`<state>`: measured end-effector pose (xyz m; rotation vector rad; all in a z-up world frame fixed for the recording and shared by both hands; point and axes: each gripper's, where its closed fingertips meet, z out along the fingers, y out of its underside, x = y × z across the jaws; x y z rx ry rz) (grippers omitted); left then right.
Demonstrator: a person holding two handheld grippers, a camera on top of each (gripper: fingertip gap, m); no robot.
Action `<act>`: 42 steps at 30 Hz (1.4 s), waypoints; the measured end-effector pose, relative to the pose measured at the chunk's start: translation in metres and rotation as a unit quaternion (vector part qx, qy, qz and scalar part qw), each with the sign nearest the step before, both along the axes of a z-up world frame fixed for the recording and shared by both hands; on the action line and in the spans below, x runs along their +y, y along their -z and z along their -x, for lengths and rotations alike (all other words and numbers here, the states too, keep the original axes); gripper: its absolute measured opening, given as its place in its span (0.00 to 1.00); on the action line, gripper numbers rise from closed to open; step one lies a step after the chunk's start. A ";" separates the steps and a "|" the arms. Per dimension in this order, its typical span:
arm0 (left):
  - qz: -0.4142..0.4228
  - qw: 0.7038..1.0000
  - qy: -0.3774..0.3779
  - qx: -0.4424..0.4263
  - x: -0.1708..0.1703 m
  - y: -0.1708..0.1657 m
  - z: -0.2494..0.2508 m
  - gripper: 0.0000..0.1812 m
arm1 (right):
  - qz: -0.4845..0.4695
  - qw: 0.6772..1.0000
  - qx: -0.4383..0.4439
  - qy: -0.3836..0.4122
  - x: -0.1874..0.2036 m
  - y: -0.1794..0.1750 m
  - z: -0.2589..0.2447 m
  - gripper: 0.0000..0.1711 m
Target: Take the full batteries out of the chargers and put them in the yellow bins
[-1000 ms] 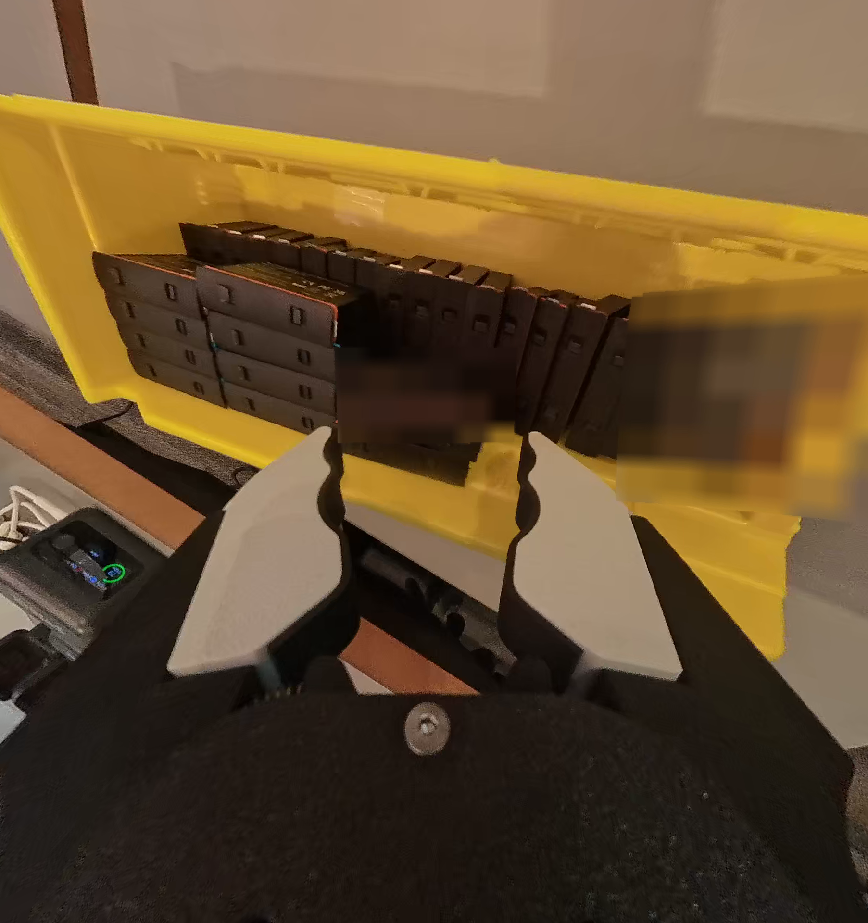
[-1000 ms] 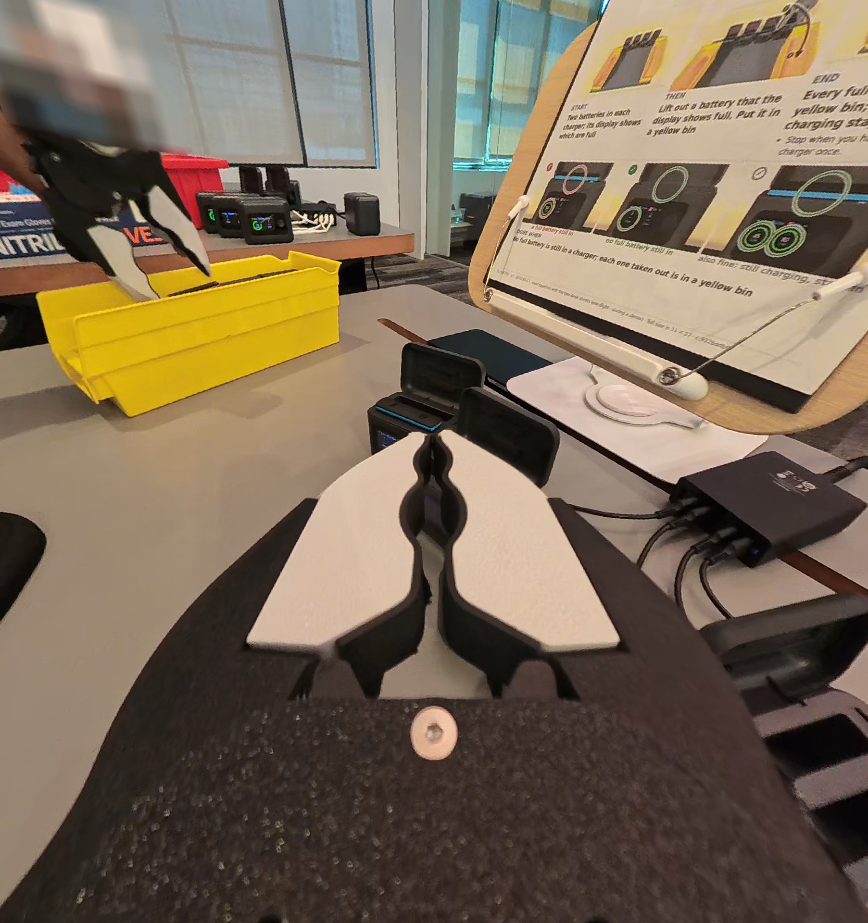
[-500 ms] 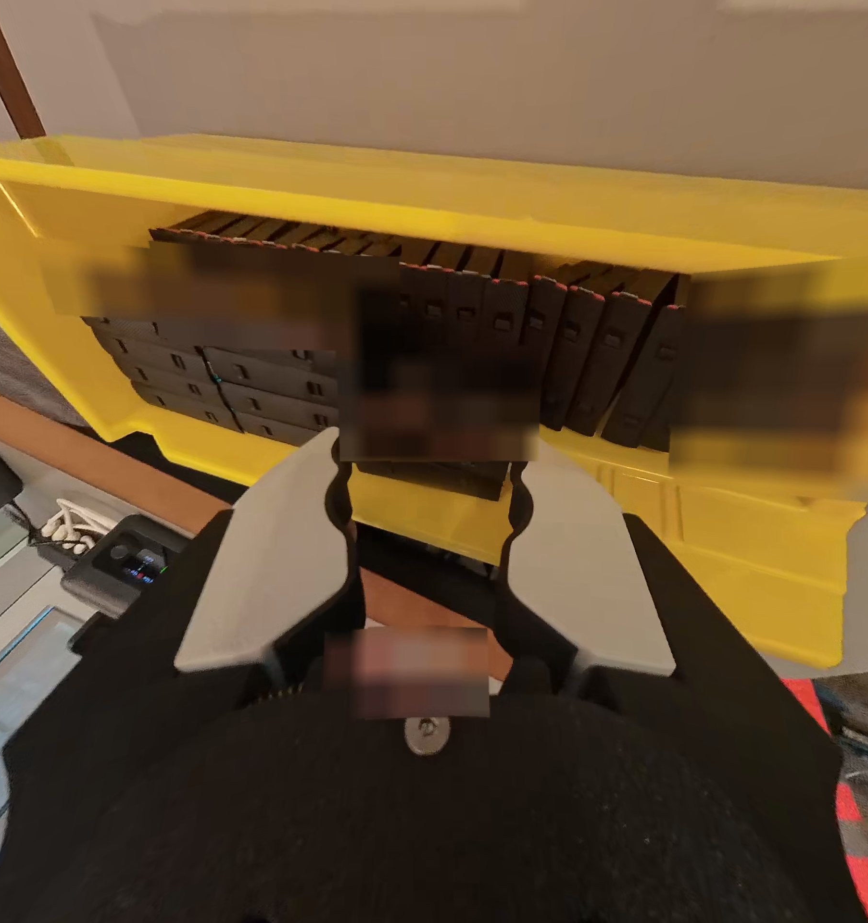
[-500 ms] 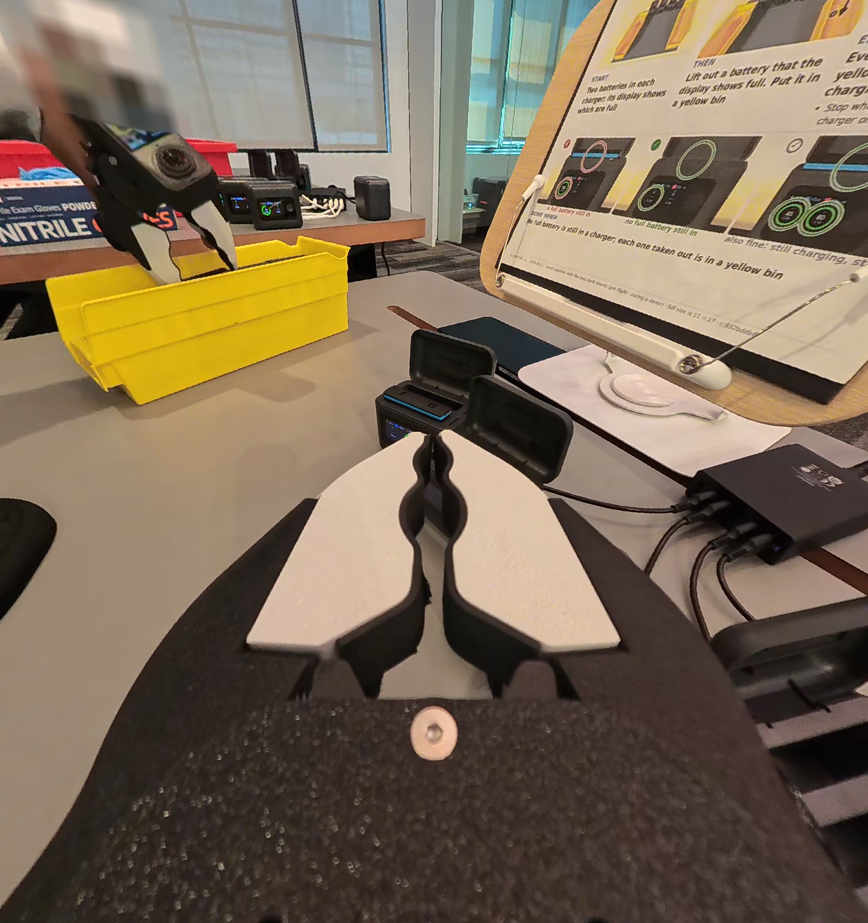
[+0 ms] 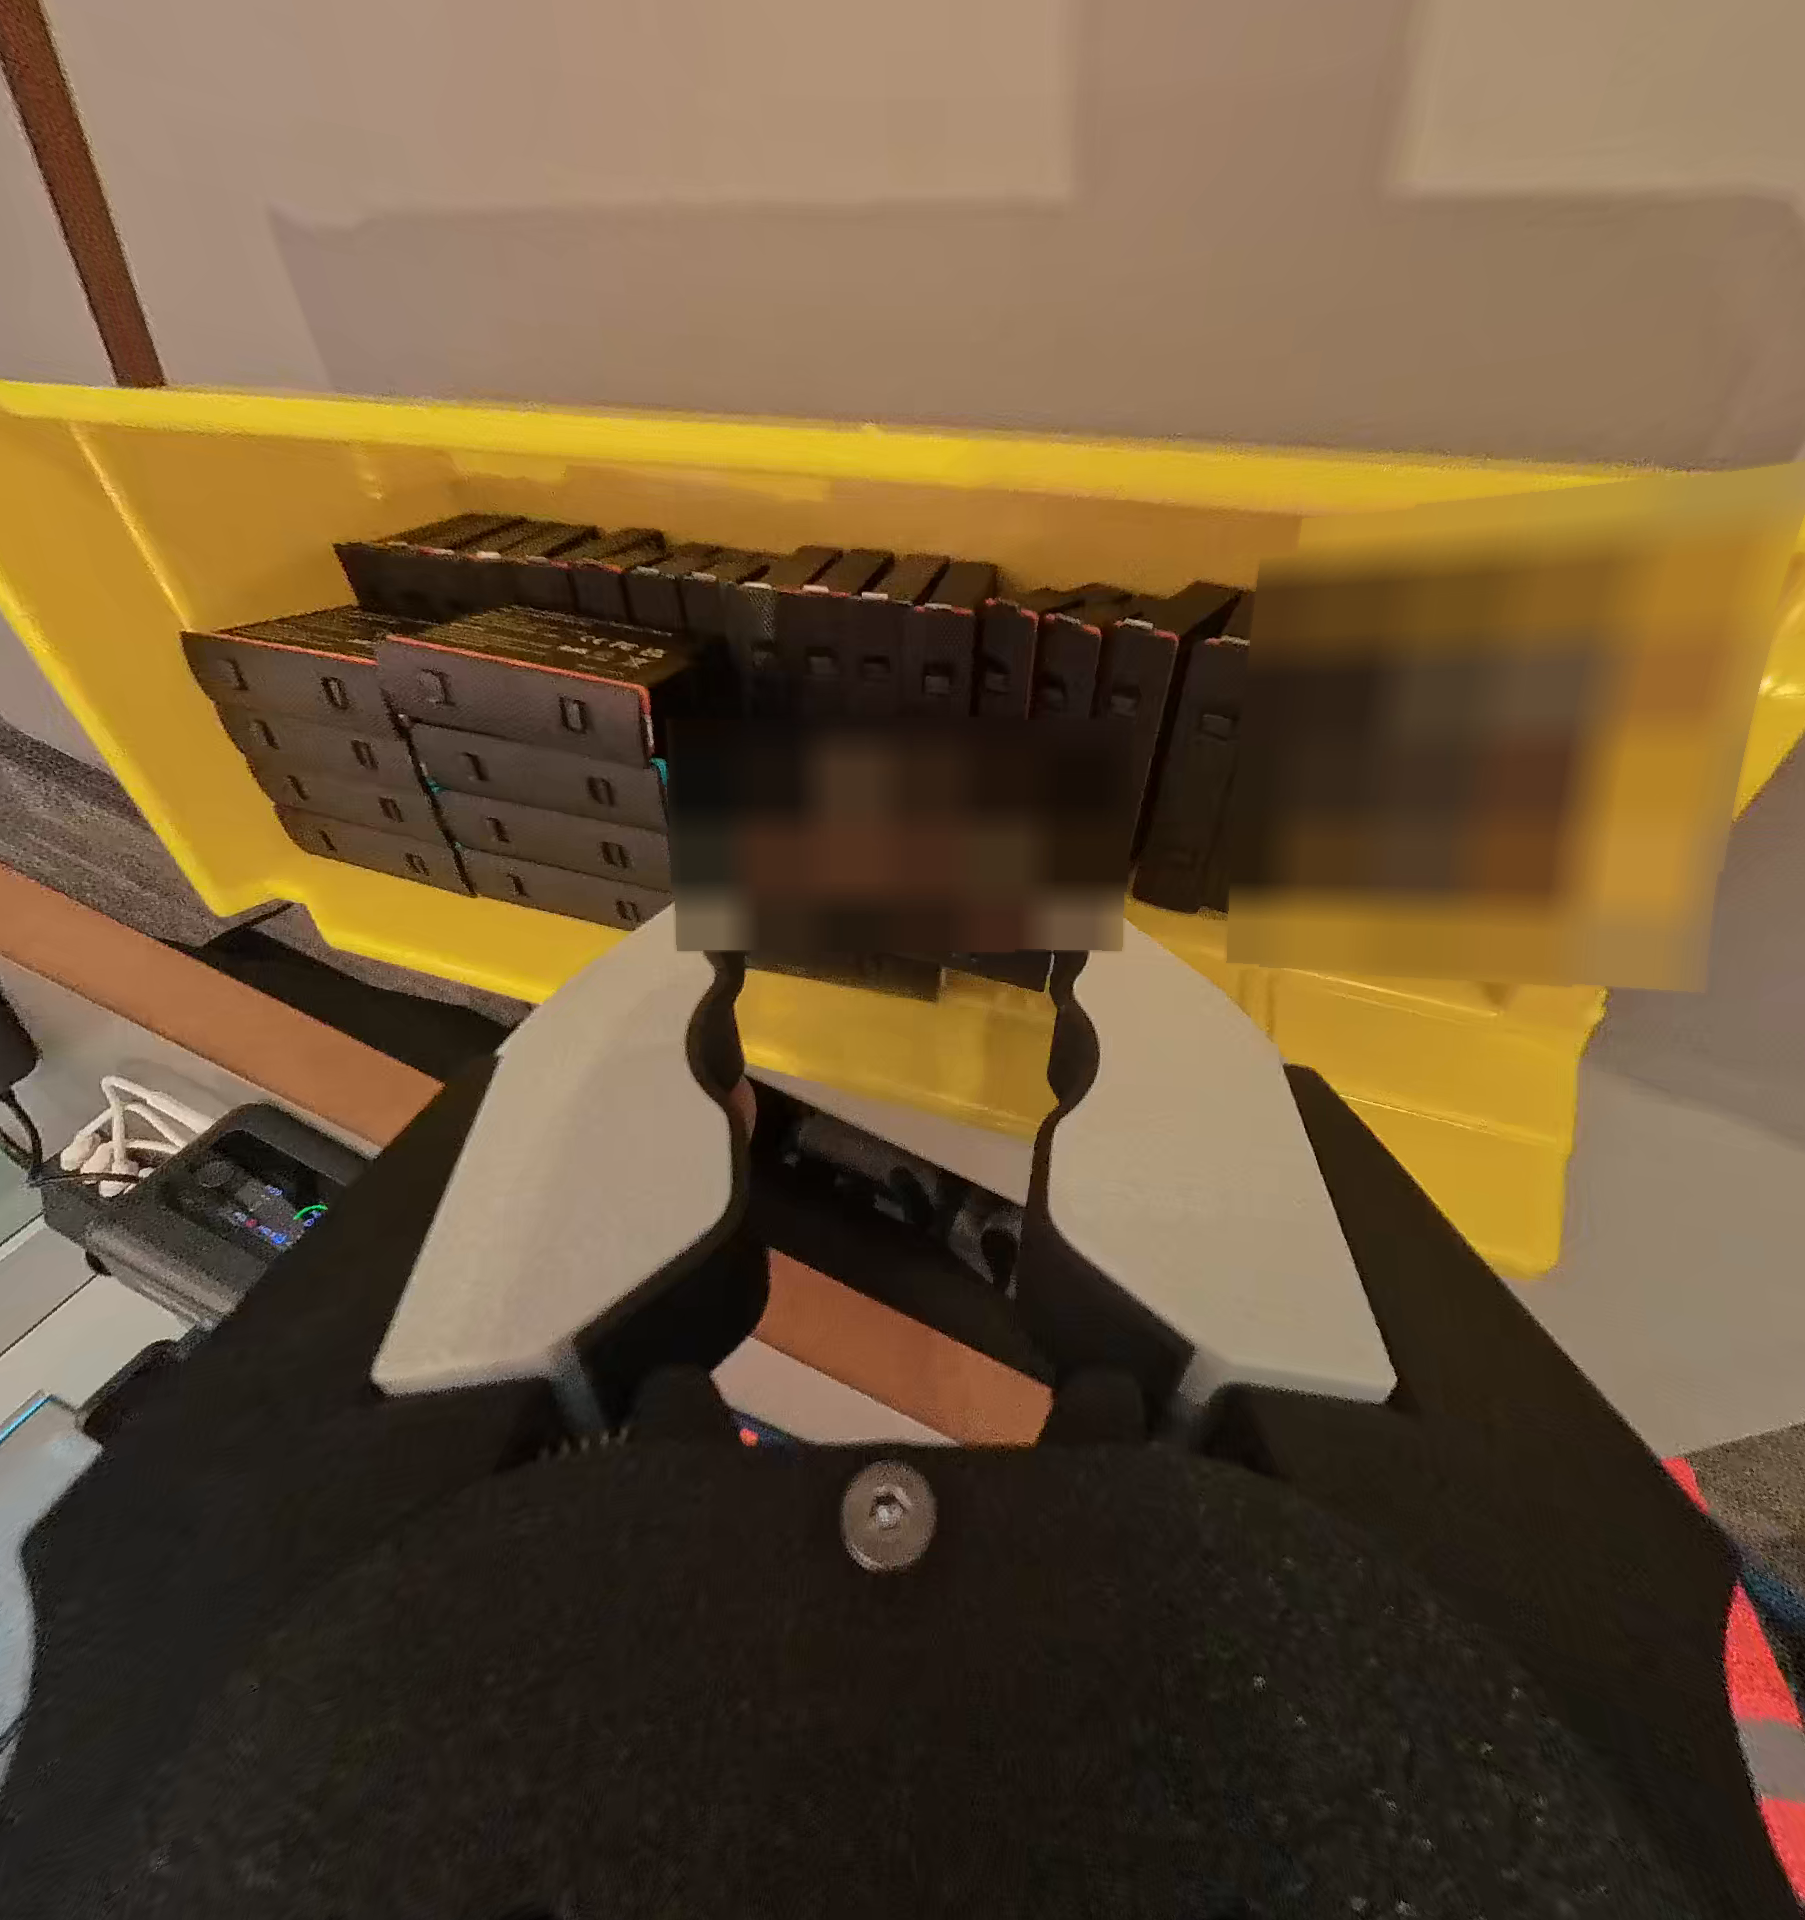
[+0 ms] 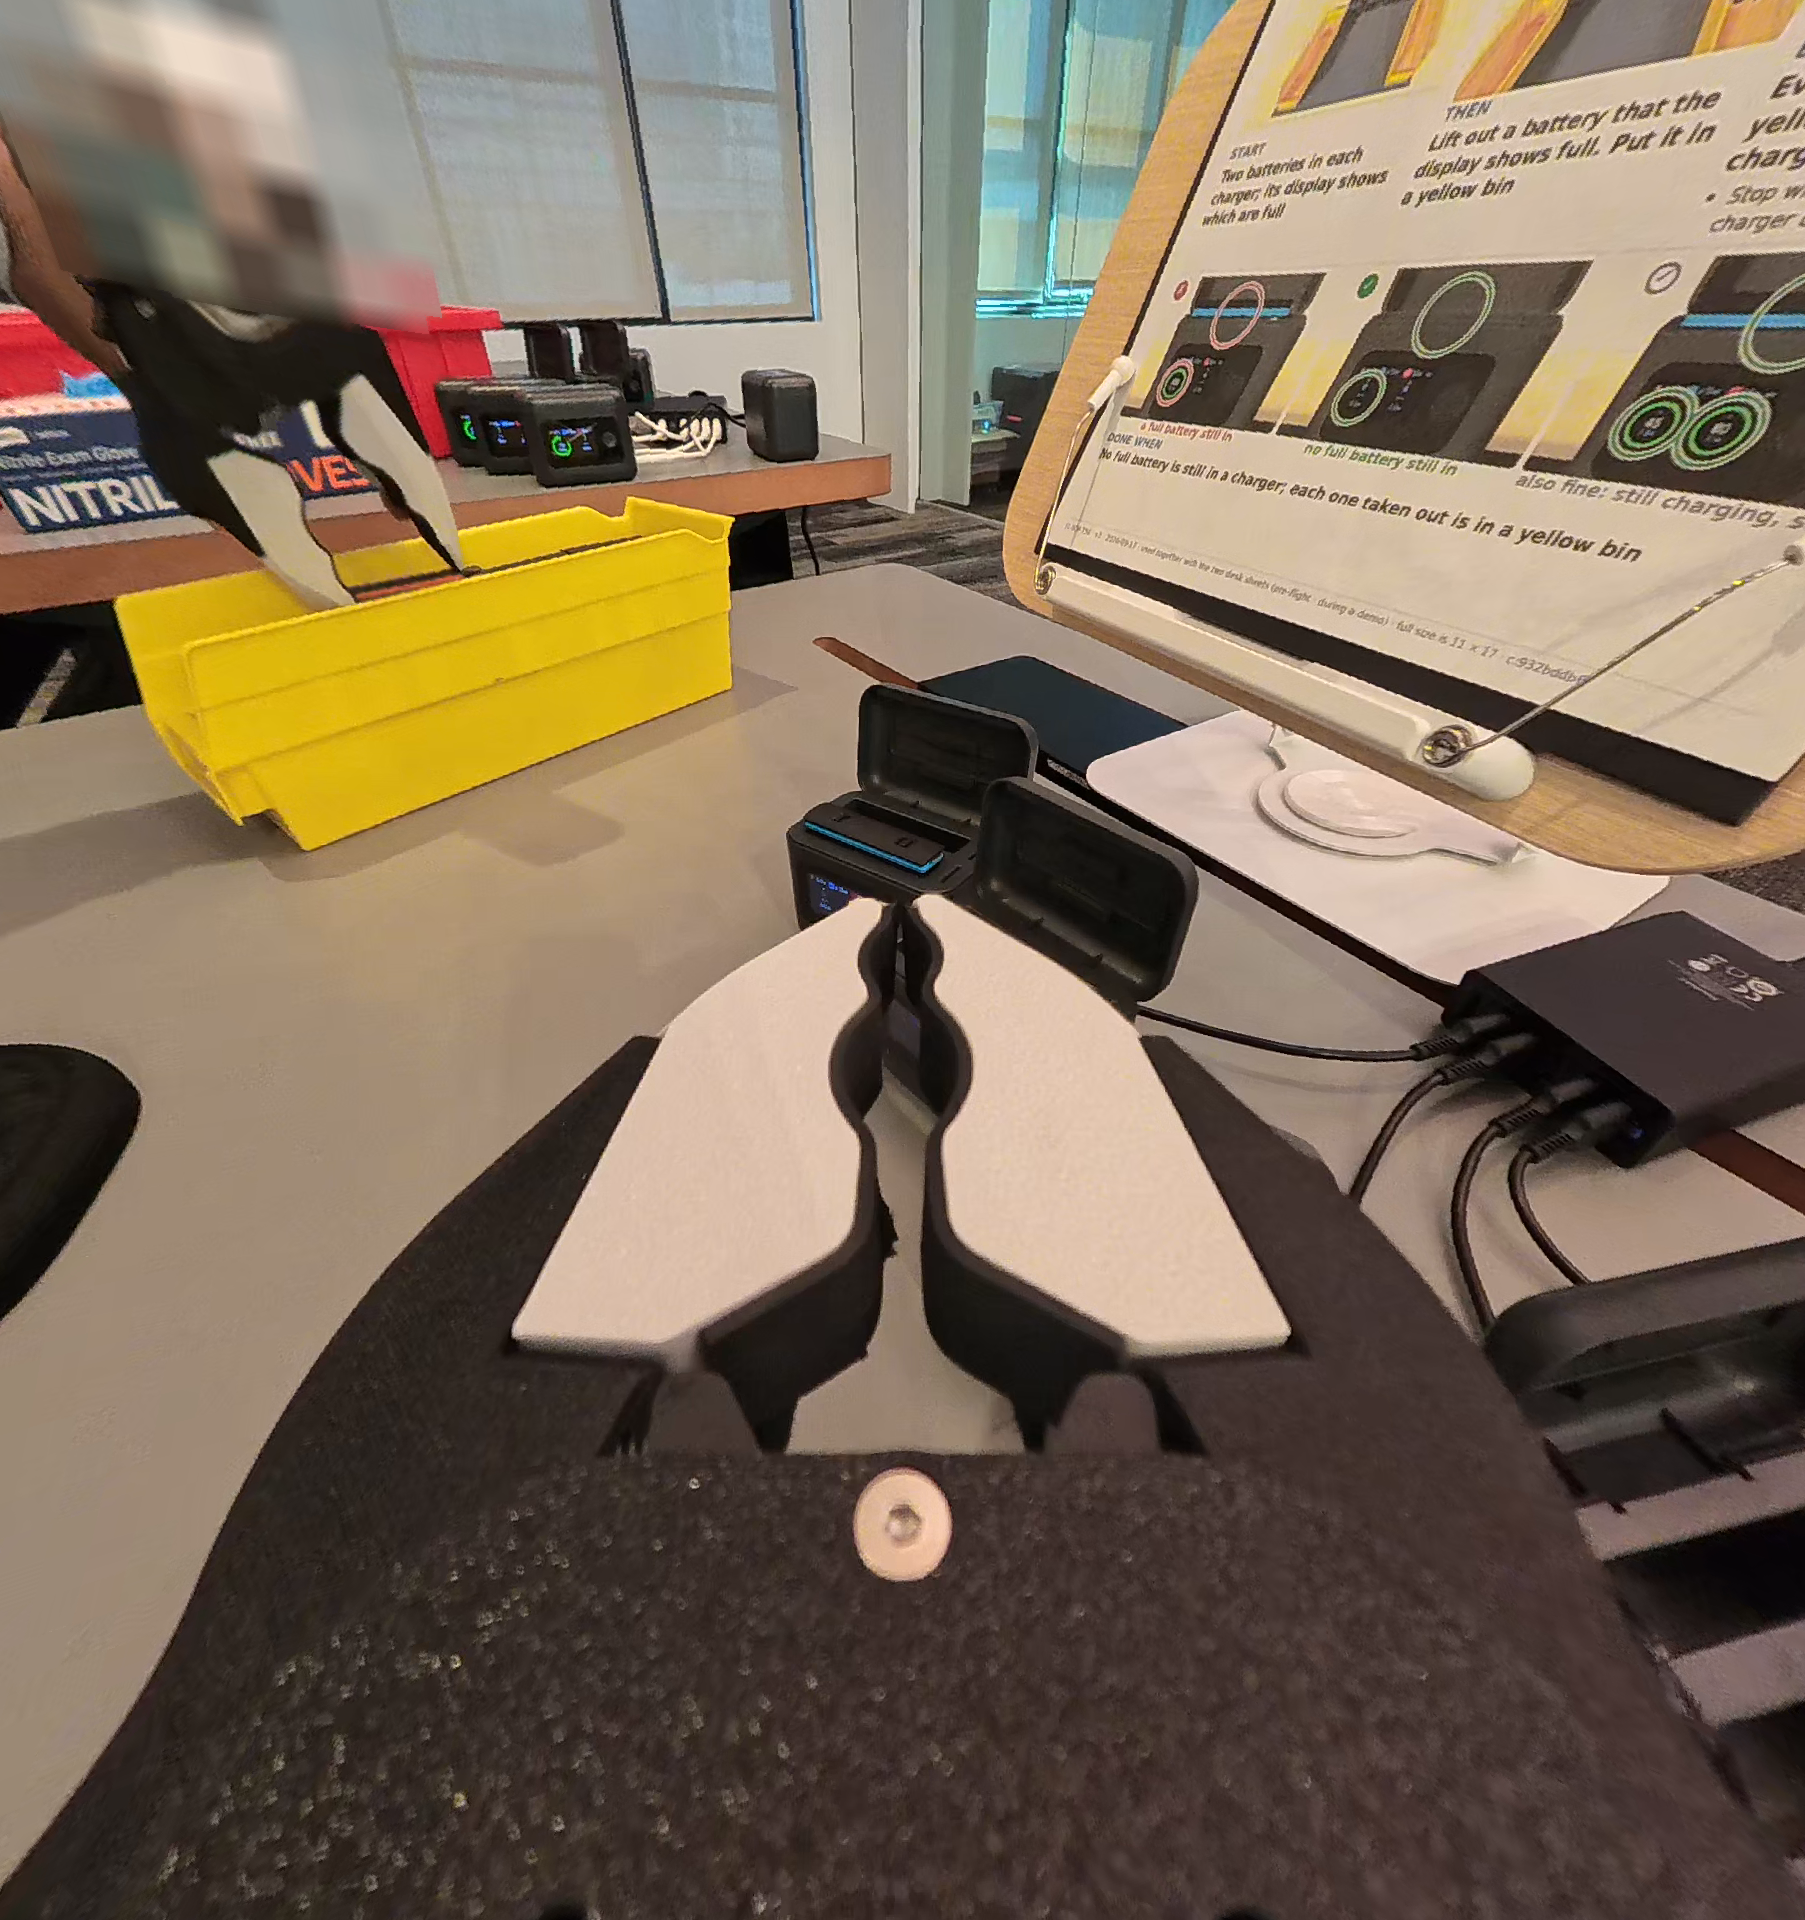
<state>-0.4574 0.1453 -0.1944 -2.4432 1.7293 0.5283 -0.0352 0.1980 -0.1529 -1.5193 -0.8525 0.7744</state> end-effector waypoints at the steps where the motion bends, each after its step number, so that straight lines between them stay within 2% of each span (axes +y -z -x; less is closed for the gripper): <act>1: -0.007 1.000 0.000 -0.010 0.000 -0.003 -0.002 0.31 | 0.001 1.000 -0.001 -0.001 0.000 0.001 0.000 0.00; 12: -0.102 0.988 0.038 -0.109 0.002 -0.041 -0.037 0.31 | 0.003 1.000 -0.007 -0.007 -0.002 0.003 0.003 0.00; 21: -0.156 0.968 0.164 -0.111 0.015 -0.064 -0.117 0.31 | 0.003 1.000 -0.009 -0.010 -0.004 0.003 0.005 0.00; 26: -0.155 0.953 0.208 -0.158 0.014 -0.066 -0.169 0.31 | 0.003 1.000 0.001 -0.014 -0.005 -0.002 0.004 0.01; 28: -0.156 0.942 0.227 -0.193 0.009 -0.066 -0.195 0.31 | 0.007 0.999 0.012 -0.037 -0.012 -0.005 0.009 0.02; 32: -0.172 0.912 0.271 -0.257 -0.006 -0.065 -0.249 0.31 | 0.048 0.987 0.020 -0.151 -0.045 -0.004 0.030 0.09; 37: -0.209 0.860 0.310 -0.346 -0.028 -0.077 -0.312 0.31 | 0.134 0.947 0.074 -0.282 -0.087 -0.011 0.053 0.19; 38: -0.219 0.848 0.315 -0.366 -0.032 -0.081 -0.321 0.21 | 0.142 0.939 0.092 -0.298 -0.092 -0.016 0.056 0.21; 39: -0.262 0.825 0.313 -0.391 -0.031 -0.093 -0.330 0.06 | 0.150 0.932 0.113 -0.311 -0.096 -0.022 0.057 0.21; 40: -0.284 0.804 0.323 -0.410 -0.035 -0.101 -0.338 0.02 | 0.160 0.923 0.135 -0.322 -0.099 -0.029 0.057 0.21; 41: -0.294 0.796 0.320 -0.422 -0.036 -0.104 -0.343 0.08 | 0.171 0.915 0.154 -0.331 -0.102 -0.034 0.057 0.20; 42: -0.283 0.801 0.310 -0.427 -0.038 -0.099 -0.348 0.13 | 0.182 0.907 0.176 -0.335 -0.102 -0.040 0.057 0.21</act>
